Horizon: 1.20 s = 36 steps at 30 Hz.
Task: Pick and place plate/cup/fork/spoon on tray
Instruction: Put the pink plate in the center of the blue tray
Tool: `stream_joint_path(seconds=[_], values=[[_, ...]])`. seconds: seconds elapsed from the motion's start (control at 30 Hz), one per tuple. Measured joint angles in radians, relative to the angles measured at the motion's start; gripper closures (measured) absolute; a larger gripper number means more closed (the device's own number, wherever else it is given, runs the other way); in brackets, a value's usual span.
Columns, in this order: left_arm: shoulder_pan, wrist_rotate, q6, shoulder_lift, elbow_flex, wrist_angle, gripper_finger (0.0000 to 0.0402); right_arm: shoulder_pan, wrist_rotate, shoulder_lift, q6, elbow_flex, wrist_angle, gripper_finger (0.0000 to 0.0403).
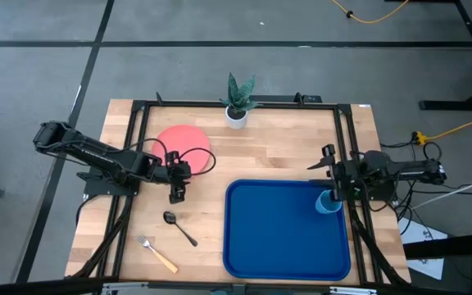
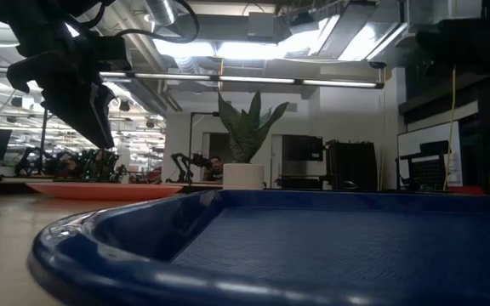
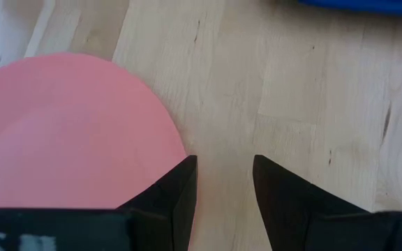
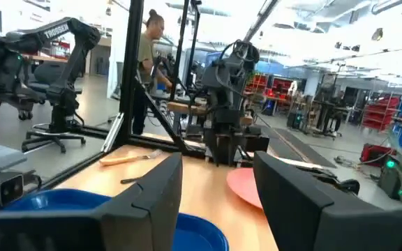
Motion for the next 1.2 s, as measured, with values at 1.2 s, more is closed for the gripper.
stream_joint_path(seconds=[1.2], values=[[0.001, 0.008, -0.073, 0.0, -0.001, 0.159, 0.0269, -0.003, 0.009, 0.003, 0.0, 0.0, -0.123, 0.0221]])
